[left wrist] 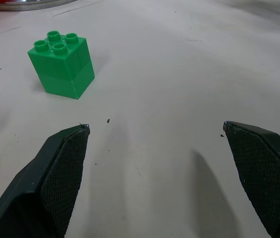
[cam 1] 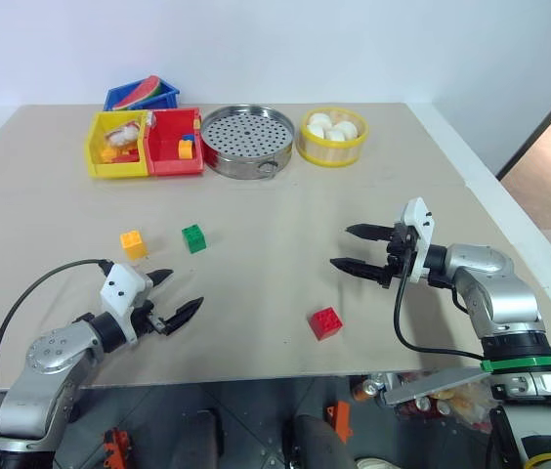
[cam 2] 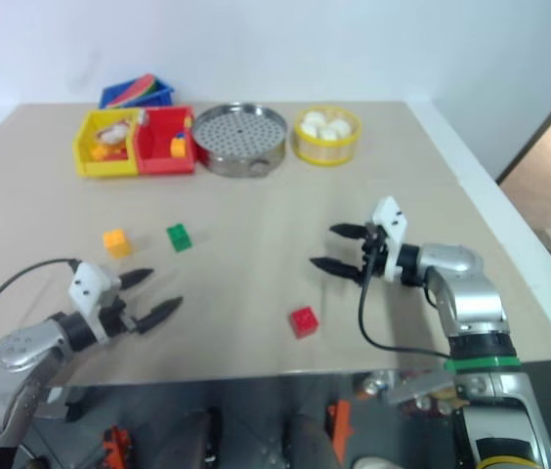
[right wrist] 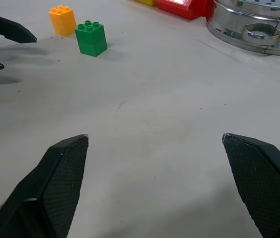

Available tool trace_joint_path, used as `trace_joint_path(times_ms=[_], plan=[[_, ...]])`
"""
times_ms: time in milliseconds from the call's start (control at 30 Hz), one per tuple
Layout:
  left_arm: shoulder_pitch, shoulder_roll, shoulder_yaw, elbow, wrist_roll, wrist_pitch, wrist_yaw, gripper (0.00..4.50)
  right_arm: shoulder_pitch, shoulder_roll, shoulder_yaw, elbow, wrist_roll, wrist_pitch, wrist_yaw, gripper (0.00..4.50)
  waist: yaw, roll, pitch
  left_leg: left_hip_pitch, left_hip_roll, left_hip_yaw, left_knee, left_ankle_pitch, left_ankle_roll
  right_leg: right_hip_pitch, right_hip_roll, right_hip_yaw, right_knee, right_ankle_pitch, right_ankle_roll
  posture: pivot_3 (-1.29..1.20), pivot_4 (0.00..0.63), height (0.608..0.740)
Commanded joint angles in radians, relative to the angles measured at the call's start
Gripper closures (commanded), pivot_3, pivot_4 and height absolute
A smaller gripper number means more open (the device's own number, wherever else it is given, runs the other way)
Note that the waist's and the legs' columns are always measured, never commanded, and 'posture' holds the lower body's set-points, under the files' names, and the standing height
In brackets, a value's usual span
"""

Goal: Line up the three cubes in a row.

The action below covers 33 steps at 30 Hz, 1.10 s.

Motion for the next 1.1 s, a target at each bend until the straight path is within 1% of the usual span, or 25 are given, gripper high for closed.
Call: trace_joint_path(times_ms=[33, 433, 700, 900, 1000, 1100], plan=[[0.003, 0.005, 0.032, -0.051, -0.013, -0.011, 0.015, 0.03, -0.031, -0.011, -0.003, 0.001, -0.007, -0.029, 0.01, 0.0, 0.0, 0.0, 0.0, 0.0, 0.0, 0.0, 0.0, 0.0, 0.0, 0.0, 0.0, 0.0, 0.0, 0.0, 0.0, 0.0, 0.15, 0.74], [0.03, 0.004, 0.04, -0.139, -0.087, 0.062, 0.039, 0.03, -0.034, -0.012, 0.008, 0.025, -0.026, -0.061, 0.016, 0.0, 0.0, 0.0, 0.0, 0.0, 0.0, 0.002, 0.0, -0.001, 0.0, 0.0, 0.001, 0.001, 0.0, 0.0, 0.0, 0.0, 0.15, 0.74], [0.143, 0.001, 0.067, -0.271, -0.111, 0.107, 0.081, 0.03, -0.024, -0.02, 0.002, 0.026, -0.029, -0.071, 0.029, 0.0, -0.001, 0.0, 0.0, 0.001, 0.001, 0.003, 0.0, -0.001, 0.0, 0.0, 0.001, 0.003, 0.0, 0.0, 0.001, 0.0, 0.15, 0.74], [0.165, 0.012, 0.073, -0.283, -0.112, 0.105, 0.086, 0.03, -0.022, -0.021, 0.006, 0.025, -0.03, -0.078, 0.034, 0.0, -0.001, 0.0, 0.0, 0.001, 0.001, 0.003, 0.001, -0.001, 0.0, 0.0, 0.001, 0.003, 0.0, 0.001, 0.0, 0.0, 0.15, 0.74], [0.139, 0.04, 0.059, -0.28, -0.111, 0.084, 0.04, 0.03, -0.026, -0.017, 0.009, 0.026, -0.03, -0.082, 0.036, 0.0, -0.001, 0.0, 0.0, 0.001, 0.001, 0.003, 0.001, -0.001, 0.0, 0.0, 0.001, 0.003, 0.0, 0.001, 0.0, 0.0, 0.15, 0.74], [0.13, 0.094, 0.013, -0.313, -0.131, 0.069, -0.063, 0.03, -0.031, -0.016, 0.015, 0.027, -0.033, -0.088, 0.041, 0.0, -0.001, 0.0, 0.0, 0.001, 0.001, 0.003, 0.001, -0.001, 0.0, 0.0, 0.001, 0.003, 0.0, 0.001, 0.0, 0.0, 0.15, 0.74]])
